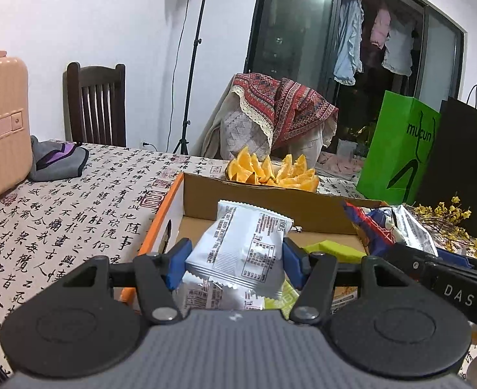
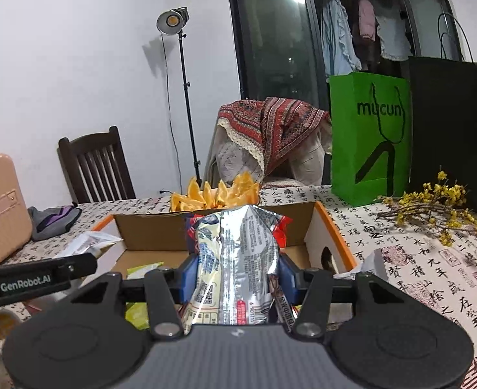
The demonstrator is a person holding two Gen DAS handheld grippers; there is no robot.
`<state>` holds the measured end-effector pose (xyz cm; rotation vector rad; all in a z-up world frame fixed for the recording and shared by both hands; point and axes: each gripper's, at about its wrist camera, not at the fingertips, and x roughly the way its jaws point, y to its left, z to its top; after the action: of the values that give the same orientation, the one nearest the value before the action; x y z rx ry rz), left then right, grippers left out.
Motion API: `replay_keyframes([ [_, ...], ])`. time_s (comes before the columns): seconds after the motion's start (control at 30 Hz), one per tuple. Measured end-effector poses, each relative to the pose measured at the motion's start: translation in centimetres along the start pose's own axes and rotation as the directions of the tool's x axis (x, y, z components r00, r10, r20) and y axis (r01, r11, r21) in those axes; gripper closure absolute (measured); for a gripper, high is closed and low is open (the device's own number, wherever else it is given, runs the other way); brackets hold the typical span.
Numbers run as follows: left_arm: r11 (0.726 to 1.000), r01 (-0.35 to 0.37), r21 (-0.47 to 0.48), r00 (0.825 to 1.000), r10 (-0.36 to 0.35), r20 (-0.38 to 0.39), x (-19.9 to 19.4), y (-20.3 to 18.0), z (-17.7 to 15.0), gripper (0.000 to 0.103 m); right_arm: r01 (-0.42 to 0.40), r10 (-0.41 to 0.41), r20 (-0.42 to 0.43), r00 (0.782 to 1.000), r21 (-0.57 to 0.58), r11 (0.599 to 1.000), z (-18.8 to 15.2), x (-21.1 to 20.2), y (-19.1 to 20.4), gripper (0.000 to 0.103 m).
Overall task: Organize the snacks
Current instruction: 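Carry both packets over the box and open both grippers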
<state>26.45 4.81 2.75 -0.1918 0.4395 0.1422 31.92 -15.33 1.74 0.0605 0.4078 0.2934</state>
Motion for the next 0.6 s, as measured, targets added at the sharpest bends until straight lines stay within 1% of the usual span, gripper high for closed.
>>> replay_keyframes([
  [0.07, 1.0, 0.009, 0.005, 1.0, -0.009, -0.006, 0.2, -0.1, -0.2, 0.042, 0.012, -0.012, 0.005, 1.0, -0.009, 1.0, 0.0, -0.1, 0.1, 0.052],
  [0.23, 1.0, 0.005, 0.006, 1.0, -0.005, -0.008, 0.4, -0.3, -0.3, 0.041, 0.012, -0.012, 0.0, 1.0, -0.011, 1.0, 0.1, 0.0, 0.0, 0.052],
  [0.33, 1.0, 0.004, -0.006, 1.0, -0.004, -0.003, 0.4, 0.0, -0.4, 0.039, 0.008, -0.009, -0.013, 1.0, -0.006, 1.0, -0.1, 0.3, -0.1, 0.046],
  [0.4, 1.0, 0.01, -0.021, 1.0, -0.01, 0.004, 0.2, 0.2, -0.3, 0.034, 0.002, -0.002, -0.021, 1.0, 0.015, 1.0, -0.2, 0.4, -0.4, 0.037],
  [0.47, 0.999, 0.005, -0.037, 1.0, -0.004, 0.021, -0.2, 0.5, -0.2, 0.019, 0.011, -0.01, -0.023, 1.0, 0.032, 0.999, -0.2, 0.4, -0.7, 0.019],
  [0.5, 0.999, -0.003, -0.04, 1.0, 0.004, 0.03, -0.4, 0.6, -0.1, 0.016, 0.01, -0.01, -0.02, 1.0, 0.039, 0.999, -0.2, 0.3, -0.9, 0.016],
  [0.57, 0.998, -0.015, -0.053, 0.999, 0.018, 0.043, -0.7, 0.7, 0.0, 0.0, 0.002, -0.001, -0.012, 1.0, 0.056, 0.998, -0.2, 0.2, -1.1, 0.011],
  [0.6, 0.998, -0.021, -0.059, 0.998, 0.025, 0.054, -0.9, 0.8, 0.0, 0.0, -0.002, 0.003, -0.008, 1.0, 0.062, 0.998, -0.2, 0.0, -1.2, 0.009],
])
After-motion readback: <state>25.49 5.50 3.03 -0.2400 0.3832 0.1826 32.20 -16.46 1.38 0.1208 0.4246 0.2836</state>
